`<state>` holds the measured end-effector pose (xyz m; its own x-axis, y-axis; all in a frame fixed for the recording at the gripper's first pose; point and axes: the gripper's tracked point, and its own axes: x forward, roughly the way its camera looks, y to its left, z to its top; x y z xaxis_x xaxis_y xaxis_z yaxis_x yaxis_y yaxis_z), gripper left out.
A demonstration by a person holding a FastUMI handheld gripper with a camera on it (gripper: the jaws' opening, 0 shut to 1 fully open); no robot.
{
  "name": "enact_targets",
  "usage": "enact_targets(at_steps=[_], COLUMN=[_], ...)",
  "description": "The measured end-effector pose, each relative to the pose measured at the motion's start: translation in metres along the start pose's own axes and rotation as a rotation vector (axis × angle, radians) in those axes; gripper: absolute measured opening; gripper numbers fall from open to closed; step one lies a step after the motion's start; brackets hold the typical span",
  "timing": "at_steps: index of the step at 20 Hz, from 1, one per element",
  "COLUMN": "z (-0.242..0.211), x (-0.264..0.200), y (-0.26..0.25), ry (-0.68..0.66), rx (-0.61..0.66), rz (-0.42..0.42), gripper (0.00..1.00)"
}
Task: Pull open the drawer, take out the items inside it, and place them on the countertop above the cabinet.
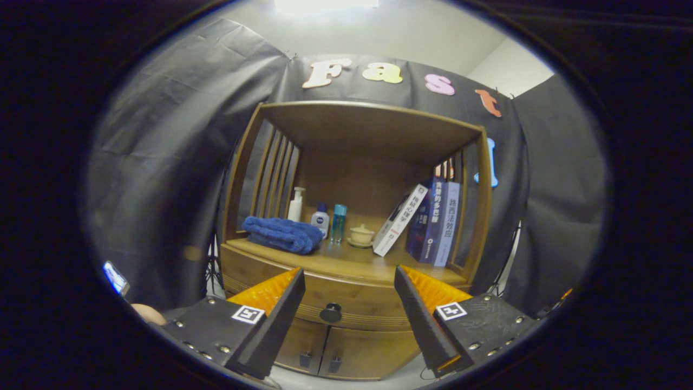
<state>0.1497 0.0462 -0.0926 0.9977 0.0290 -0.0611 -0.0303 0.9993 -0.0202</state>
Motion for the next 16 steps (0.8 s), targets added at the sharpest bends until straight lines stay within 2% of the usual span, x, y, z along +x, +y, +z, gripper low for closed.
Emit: enact_targets(at_steps=[5, 10, 12, 13, 15, 16], z=[-0.063, -0.123, -0.137, -0.144, -0.143, -0.141], x=[0.045, 0.074, 0.083, 0.086, 0.09, 0.089], y=[0.01, 0.019, 0.026, 0.028, 0.027, 0.028], ry=[0.114, 0.251, 0.282, 0.301, 0.298, 0.29], rx=[0.063, 0.119, 0.132, 0.132, 0.144, 0.146], rz=[-0.007, -0.01, -0.003, 0.001, -0.015, -0.015], gripper=[0.83, 0.74, 0.55, 0.54, 0.44, 0.44])
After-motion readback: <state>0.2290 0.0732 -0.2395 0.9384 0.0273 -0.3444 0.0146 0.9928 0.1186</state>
